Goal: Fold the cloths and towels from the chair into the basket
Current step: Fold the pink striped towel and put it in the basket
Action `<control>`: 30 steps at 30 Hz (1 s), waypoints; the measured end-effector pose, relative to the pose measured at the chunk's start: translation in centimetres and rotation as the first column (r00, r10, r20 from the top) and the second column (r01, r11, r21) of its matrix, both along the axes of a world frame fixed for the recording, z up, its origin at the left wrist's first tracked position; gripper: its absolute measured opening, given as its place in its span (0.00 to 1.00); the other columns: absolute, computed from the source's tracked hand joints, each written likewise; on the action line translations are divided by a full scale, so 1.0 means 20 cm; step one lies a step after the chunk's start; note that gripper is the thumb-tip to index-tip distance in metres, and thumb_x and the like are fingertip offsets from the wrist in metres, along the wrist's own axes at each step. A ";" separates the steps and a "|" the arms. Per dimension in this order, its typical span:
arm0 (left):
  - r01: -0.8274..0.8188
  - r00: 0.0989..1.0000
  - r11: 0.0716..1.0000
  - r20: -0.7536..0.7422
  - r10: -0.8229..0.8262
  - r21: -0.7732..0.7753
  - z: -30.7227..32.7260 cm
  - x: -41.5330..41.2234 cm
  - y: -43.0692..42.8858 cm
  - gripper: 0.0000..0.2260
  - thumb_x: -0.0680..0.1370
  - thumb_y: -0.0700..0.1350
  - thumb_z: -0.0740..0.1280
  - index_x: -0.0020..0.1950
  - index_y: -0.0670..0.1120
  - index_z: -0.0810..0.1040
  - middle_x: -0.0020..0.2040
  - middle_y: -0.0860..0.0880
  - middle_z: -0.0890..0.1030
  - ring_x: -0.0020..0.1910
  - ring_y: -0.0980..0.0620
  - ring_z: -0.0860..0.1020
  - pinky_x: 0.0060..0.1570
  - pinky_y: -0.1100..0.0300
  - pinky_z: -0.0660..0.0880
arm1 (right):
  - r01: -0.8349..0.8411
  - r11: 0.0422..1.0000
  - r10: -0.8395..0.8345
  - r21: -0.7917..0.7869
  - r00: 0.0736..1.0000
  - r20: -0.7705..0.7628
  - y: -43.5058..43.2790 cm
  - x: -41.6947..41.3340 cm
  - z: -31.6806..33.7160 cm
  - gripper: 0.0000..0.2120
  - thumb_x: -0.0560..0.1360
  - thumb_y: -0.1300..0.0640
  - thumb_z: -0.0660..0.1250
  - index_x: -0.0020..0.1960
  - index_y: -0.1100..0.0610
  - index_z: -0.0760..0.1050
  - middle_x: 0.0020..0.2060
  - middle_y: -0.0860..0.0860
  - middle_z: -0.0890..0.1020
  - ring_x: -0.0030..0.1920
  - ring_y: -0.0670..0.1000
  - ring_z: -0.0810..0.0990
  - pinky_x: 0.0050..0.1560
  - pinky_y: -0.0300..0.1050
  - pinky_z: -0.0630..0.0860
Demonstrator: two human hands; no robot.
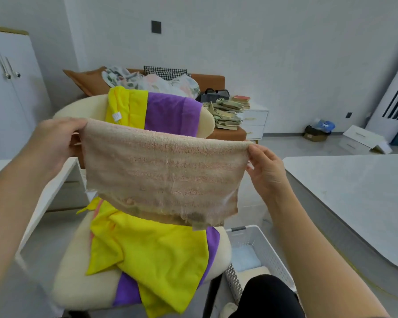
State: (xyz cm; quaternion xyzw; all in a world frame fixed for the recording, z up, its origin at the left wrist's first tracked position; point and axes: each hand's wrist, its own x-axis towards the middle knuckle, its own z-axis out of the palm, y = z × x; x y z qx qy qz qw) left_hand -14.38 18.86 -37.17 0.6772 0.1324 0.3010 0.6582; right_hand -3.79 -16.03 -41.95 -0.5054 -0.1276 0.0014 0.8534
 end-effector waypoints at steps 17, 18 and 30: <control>-0.104 0.989 0.879 -0.045 0.141 0.465 -0.06 0.01 -0.01 0.06 0.76 0.38 0.68 0.51 0.46 0.80 0.43 0.41 0.80 0.49 0.37 0.80 0.55 0.40 0.75 | 0.241 0.847 -0.210 -0.473 0.971 0.117 0.03 0.11 -0.09 0.08 0.73 0.65 0.69 0.45 0.53 0.76 0.42 0.53 0.80 0.46 0.51 0.80 0.51 0.45 0.80; -0.098 0.988 0.873 -0.059 0.143 0.477 -0.05 0.01 -0.02 0.05 0.76 0.37 0.67 0.47 0.46 0.80 0.43 0.40 0.80 0.49 0.37 0.79 0.56 0.40 0.75 | 0.225 0.825 -0.196 -0.519 0.974 0.110 0.03 0.12 -0.09 0.07 0.74 0.65 0.68 0.46 0.53 0.76 0.43 0.53 0.80 0.48 0.51 0.80 0.52 0.45 0.80; -0.203 0.947 0.959 -0.209 0.243 0.195 -0.02 0.07 -0.04 0.05 0.76 0.45 0.65 0.41 0.45 0.76 0.39 0.44 0.76 0.43 0.44 0.76 0.49 0.46 0.77 | 0.233 0.753 -0.301 -0.615 0.954 -0.007 0.15 0.17 0.03 0.06 0.76 0.56 0.65 0.46 0.57 0.78 0.42 0.52 0.79 0.43 0.50 0.76 0.49 0.49 0.80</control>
